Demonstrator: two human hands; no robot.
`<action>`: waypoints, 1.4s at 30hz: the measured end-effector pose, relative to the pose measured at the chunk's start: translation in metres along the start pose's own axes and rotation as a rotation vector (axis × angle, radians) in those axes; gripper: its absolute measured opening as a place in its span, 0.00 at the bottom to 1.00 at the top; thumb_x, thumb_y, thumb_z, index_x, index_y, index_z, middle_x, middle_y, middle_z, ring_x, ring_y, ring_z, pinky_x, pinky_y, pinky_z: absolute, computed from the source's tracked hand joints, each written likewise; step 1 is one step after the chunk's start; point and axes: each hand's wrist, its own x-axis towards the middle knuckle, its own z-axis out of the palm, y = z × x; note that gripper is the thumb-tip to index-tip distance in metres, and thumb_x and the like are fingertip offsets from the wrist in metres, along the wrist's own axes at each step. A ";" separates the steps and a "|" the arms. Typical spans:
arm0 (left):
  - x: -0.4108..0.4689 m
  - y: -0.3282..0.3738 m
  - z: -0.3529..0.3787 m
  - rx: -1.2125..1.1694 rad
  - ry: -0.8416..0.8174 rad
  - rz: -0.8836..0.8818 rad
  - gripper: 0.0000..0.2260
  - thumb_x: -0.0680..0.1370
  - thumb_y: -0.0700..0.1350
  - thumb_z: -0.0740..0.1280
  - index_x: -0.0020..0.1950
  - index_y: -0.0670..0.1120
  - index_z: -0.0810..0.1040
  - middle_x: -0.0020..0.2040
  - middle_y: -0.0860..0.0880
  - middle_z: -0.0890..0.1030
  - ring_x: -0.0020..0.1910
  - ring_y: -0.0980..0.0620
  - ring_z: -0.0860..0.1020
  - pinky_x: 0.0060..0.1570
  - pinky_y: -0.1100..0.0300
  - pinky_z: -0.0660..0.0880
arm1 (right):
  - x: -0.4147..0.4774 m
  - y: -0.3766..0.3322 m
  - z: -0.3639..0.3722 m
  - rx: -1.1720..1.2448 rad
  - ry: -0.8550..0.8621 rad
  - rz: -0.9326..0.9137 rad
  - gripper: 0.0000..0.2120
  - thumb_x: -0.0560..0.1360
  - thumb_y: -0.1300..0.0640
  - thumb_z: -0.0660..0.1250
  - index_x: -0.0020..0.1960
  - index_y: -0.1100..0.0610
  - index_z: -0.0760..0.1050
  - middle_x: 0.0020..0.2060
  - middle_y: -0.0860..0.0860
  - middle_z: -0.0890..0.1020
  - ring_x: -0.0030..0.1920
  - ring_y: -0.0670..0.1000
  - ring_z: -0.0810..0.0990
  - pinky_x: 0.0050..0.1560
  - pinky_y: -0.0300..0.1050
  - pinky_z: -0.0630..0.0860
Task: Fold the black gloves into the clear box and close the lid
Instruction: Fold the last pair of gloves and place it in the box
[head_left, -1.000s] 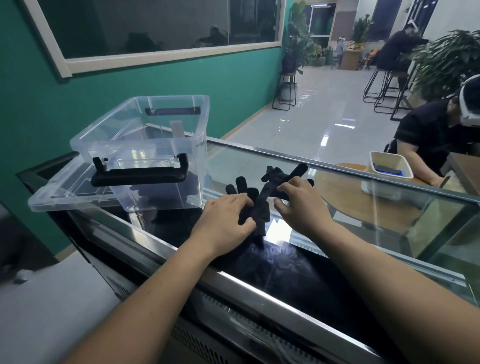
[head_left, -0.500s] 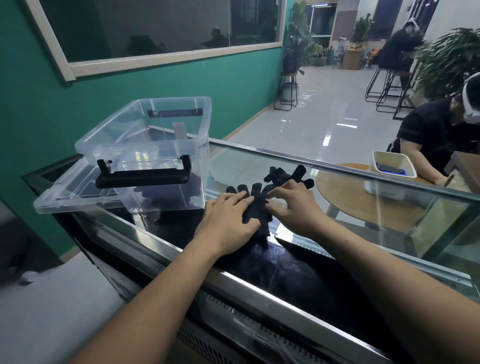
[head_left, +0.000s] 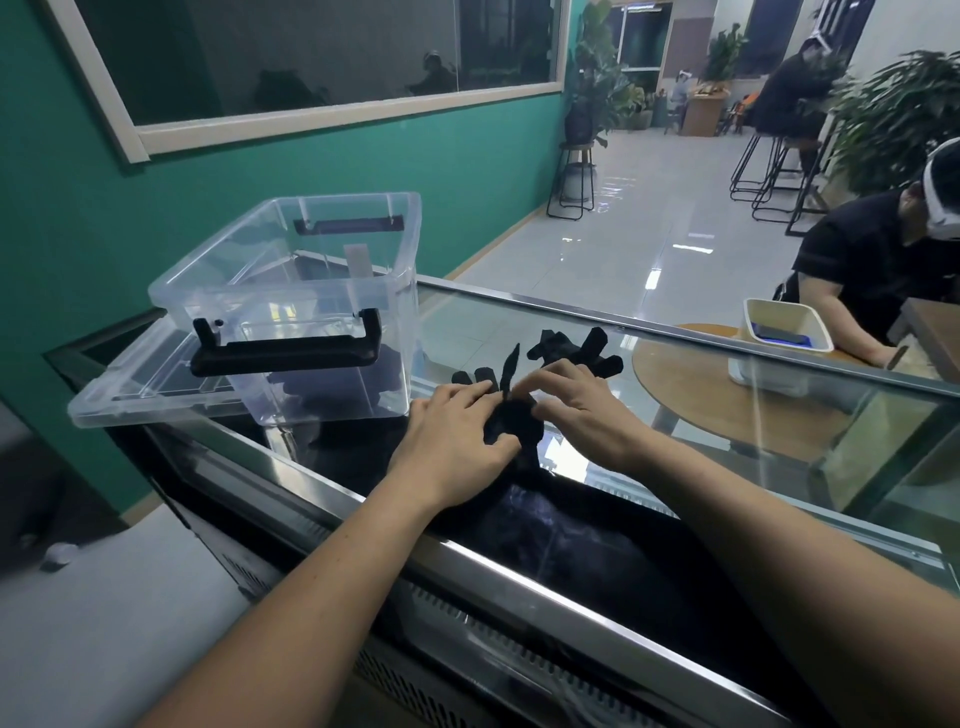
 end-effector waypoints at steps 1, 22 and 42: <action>0.000 0.000 0.000 -0.005 0.002 -0.002 0.31 0.80 0.62 0.57 0.83 0.57 0.68 0.84 0.57 0.66 0.82 0.54 0.59 0.81 0.47 0.55 | 0.000 -0.001 0.000 -0.010 0.009 0.012 0.12 0.81 0.48 0.58 0.57 0.40 0.80 0.59 0.44 0.75 0.64 0.48 0.68 0.73 0.53 0.61; -0.003 0.000 -0.002 -0.069 -0.028 0.077 0.29 0.79 0.62 0.55 0.82 0.68 0.64 0.84 0.62 0.63 0.83 0.56 0.55 0.82 0.46 0.53 | 0.005 0.024 -0.006 -0.438 0.292 0.173 0.12 0.81 0.52 0.65 0.61 0.55 0.78 0.55 0.54 0.78 0.59 0.59 0.75 0.61 0.55 0.74; -0.007 0.000 -0.005 -0.294 0.195 0.086 0.16 0.81 0.56 0.65 0.68 0.58 0.81 0.61 0.61 0.82 0.64 0.58 0.76 0.70 0.48 0.74 | 0.003 -0.003 -0.024 0.144 0.647 0.217 0.07 0.84 0.52 0.66 0.53 0.55 0.79 0.42 0.49 0.83 0.42 0.48 0.81 0.38 0.39 0.72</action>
